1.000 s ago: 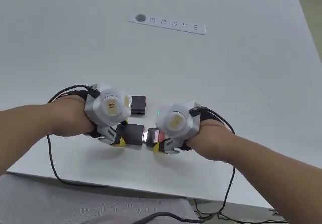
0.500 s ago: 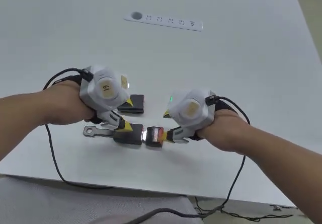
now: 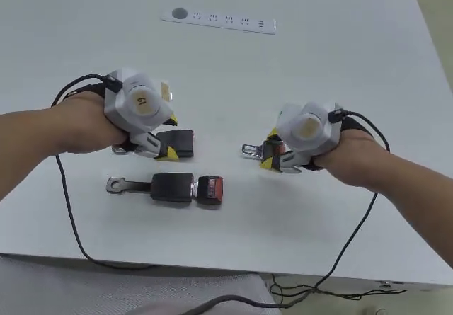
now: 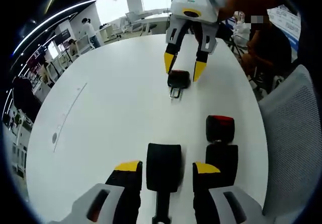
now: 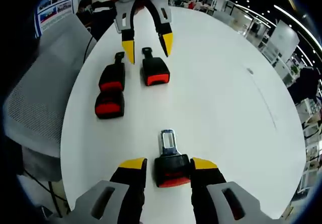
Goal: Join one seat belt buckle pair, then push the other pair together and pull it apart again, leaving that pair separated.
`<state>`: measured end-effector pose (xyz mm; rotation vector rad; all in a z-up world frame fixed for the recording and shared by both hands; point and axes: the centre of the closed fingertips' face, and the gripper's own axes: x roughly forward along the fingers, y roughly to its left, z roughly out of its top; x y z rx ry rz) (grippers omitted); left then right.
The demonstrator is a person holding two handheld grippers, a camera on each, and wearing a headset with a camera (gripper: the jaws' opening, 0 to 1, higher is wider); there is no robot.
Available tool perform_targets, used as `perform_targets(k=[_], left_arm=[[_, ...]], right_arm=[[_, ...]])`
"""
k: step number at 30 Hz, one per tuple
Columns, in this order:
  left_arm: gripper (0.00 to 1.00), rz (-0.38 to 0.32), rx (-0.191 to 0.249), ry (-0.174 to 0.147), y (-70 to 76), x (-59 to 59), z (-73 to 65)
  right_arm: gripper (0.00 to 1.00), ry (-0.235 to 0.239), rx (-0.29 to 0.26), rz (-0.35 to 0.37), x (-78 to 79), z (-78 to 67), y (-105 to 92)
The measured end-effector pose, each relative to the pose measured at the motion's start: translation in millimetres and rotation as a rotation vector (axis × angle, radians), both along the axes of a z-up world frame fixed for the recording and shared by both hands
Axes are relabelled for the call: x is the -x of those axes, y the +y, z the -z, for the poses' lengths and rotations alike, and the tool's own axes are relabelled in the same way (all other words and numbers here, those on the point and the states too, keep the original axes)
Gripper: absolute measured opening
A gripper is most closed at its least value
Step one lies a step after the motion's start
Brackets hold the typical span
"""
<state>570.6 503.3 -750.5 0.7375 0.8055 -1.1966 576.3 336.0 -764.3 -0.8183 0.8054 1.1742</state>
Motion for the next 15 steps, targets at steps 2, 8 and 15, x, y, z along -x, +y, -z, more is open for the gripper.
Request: perform_targets(k=[2,8,15], left_arm=[[0.41,0.004,-0.011,0.009,4.2,-4.8,8.5],[0.37,0.066,-0.035,0.025,-2.7,1.7,14.5],[0.37,0.112,-0.090,0.028,-2.5,5.3,26.4]], right_arm=[[0.31,0.003,0.006,0.002,-4.2,3.0,-5.6],[0.31,0.015,0.038,-0.013,-3.8,19.0,-14.7],[0.32,0.034,0.040,-0.020,-2.1,24.9,-14.6]])
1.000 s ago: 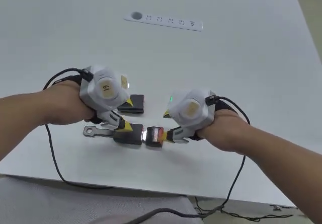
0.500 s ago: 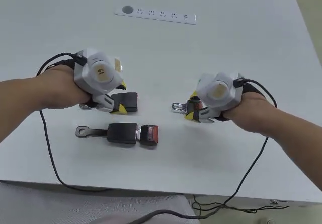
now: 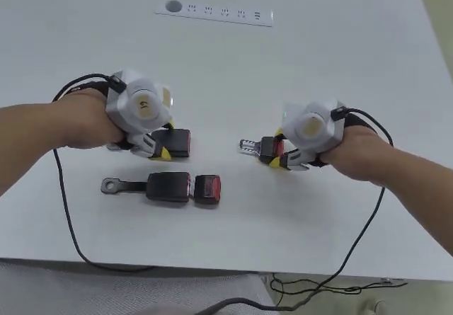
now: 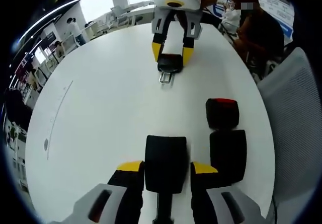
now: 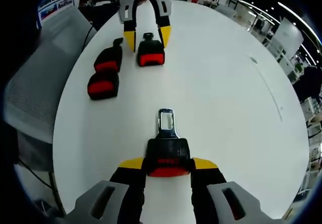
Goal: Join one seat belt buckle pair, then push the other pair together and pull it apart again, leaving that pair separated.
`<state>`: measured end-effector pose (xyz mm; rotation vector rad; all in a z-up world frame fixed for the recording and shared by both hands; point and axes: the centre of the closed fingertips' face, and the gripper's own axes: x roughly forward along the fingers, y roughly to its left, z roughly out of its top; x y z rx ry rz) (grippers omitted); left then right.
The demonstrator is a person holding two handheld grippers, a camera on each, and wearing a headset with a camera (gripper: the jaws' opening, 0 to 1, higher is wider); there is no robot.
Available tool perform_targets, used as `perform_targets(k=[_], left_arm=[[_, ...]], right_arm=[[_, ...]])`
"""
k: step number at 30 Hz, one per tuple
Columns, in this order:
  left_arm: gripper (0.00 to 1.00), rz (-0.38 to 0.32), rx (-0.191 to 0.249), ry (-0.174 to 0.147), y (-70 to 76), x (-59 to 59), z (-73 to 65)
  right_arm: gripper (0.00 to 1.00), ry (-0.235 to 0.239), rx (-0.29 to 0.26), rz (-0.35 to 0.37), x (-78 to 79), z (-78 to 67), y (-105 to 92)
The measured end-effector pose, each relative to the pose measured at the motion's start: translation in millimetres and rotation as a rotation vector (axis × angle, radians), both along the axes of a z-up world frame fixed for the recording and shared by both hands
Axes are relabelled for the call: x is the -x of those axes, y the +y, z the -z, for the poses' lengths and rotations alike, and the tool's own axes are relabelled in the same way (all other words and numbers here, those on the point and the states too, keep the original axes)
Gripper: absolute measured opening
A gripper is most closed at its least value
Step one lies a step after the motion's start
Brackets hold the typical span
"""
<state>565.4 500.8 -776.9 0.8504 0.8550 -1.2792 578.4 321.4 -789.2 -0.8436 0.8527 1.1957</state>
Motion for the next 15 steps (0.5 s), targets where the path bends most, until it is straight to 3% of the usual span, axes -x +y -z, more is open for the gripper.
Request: perform_targets(k=[9,15], left_arm=[[0.35,0.050,-0.062,-0.020,7.7,-2.5,13.2],[0.34,0.009,-0.041,-0.005,9.1,-5.2,13.8]], right_arm=[[0.31,0.019,0.009,-0.073,-1.8,4.5,2.2],[0.32,0.052,0.005,-0.096,-0.7,5.0,10.1]])
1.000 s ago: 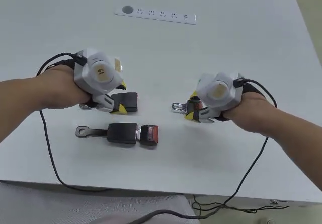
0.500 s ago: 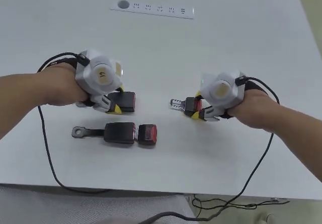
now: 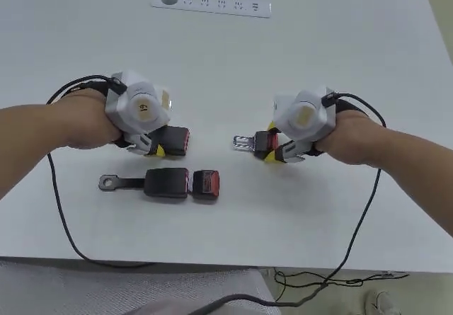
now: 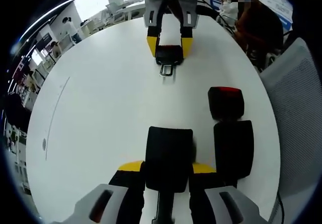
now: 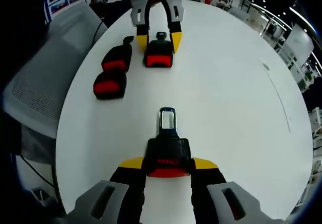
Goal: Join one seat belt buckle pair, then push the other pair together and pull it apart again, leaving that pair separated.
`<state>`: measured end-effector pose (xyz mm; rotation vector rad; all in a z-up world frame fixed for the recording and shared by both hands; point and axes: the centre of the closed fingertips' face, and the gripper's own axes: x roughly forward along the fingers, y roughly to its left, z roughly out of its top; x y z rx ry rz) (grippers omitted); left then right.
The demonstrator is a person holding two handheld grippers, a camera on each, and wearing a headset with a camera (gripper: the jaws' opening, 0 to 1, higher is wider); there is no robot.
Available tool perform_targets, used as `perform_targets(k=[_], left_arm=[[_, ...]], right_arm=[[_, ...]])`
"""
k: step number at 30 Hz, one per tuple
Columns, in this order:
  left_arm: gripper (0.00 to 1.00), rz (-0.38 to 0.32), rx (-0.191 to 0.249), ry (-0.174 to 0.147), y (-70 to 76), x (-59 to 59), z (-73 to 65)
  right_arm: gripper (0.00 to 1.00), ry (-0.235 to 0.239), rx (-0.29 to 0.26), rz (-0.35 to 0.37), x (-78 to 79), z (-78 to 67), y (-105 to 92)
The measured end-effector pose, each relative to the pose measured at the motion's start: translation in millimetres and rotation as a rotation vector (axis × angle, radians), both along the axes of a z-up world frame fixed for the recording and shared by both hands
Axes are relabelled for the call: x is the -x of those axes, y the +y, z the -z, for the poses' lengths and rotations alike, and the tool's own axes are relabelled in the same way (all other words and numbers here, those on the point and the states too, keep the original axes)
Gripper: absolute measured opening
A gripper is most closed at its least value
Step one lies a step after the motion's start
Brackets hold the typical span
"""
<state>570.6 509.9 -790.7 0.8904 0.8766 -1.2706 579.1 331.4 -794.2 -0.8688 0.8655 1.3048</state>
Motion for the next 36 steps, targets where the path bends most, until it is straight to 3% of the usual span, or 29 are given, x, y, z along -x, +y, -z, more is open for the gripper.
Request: perform_targets(k=[5,13,17,25,30,36], left_arm=[[0.34,-0.022,0.014,0.007,0.1,0.5,-0.6],[0.34,-0.045,0.015,0.008,-0.8,3.7,-3.1],[0.34,-0.048,0.013,0.011,-1.0,4.4,-3.0],[0.34,-0.043,0.008,0.016,-1.0,4.6,-2.5],[0.34,-0.042,0.007,0.020,-1.2,5.0,-2.4],[0.34,-0.043,0.015,0.021,-1.1,4.4,-1.8]], right_arm=[[0.32,0.030,-0.007,0.004,1.8,1.2,0.9],[0.32,0.037,-0.039,0.033,2.5,0.1,1.6],[0.32,0.029,-0.016,0.033,1.1,0.7,4.2],[0.32,0.024,-0.032,0.008,11.7,0.5,29.1],[0.32,0.020,-0.042,0.004,5.1,1.2,42.9],[0.32,0.021,-0.055,0.000,9.1,1.3,65.2]])
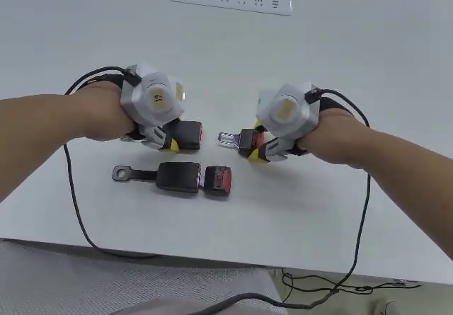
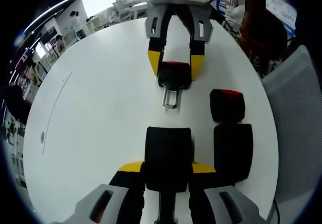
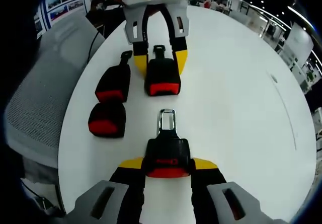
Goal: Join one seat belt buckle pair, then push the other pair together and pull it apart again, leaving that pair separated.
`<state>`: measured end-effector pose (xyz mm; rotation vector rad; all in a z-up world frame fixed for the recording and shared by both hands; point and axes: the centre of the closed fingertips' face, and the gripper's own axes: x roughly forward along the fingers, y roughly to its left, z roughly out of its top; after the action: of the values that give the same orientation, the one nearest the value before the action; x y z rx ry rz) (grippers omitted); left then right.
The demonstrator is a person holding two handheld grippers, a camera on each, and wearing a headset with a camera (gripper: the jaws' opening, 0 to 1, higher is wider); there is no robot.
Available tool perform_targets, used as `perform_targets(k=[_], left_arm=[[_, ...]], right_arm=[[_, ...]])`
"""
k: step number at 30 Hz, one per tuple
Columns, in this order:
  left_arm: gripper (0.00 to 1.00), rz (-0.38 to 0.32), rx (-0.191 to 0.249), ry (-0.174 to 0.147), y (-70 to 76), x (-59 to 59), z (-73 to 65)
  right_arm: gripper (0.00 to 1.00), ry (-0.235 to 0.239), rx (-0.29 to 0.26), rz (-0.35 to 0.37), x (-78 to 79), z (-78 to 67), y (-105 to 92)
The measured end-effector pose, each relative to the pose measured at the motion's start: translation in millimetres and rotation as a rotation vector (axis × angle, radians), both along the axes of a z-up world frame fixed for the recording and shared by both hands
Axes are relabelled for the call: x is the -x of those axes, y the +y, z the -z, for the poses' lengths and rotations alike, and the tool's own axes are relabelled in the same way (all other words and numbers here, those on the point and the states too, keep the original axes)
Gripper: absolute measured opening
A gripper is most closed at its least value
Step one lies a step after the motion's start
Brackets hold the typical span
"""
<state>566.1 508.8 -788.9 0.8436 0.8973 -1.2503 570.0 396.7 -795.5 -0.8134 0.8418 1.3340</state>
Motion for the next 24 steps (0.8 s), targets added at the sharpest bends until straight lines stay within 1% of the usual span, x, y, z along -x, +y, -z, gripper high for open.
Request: perform_targets(k=[5,8,14,16,21,24], left_arm=[[0.34,-0.005,0.006,0.000,-0.7,0.3,-0.7],[0.34,-0.007,0.009,-0.002,0.1,-0.8,0.4],[0.34,-0.007,0.007,-0.004,0.4,-1.4,0.9],[0.34,-0.006,0.007,-0.005,0.1,-1.1,0.2],[0.34,0.000,0.011,-0.004,-0.2,-0.6,-0.5],[0.33,0.004,0.014,-0.008,0.1,-0.9,-0.4]], right_arm=[[0.32,-0.011,-0.005,0.000,1.0,-0.4,16.1],[0.32,-0.013,-0.001,-0.012,1.9,-0.9,24.3],[0.32,-0.019,0.024,-0.029,1.5,-2.7,27.8],[0.32,-0.022,0.019,-0.036,3.1,-6.7,30.8],[0.32,-0.035,0.014,-0.054,2.4,-3.2,36.0],[0.31,-0.034,-0.005,-0.059,0.9,-4.2,41.8]])
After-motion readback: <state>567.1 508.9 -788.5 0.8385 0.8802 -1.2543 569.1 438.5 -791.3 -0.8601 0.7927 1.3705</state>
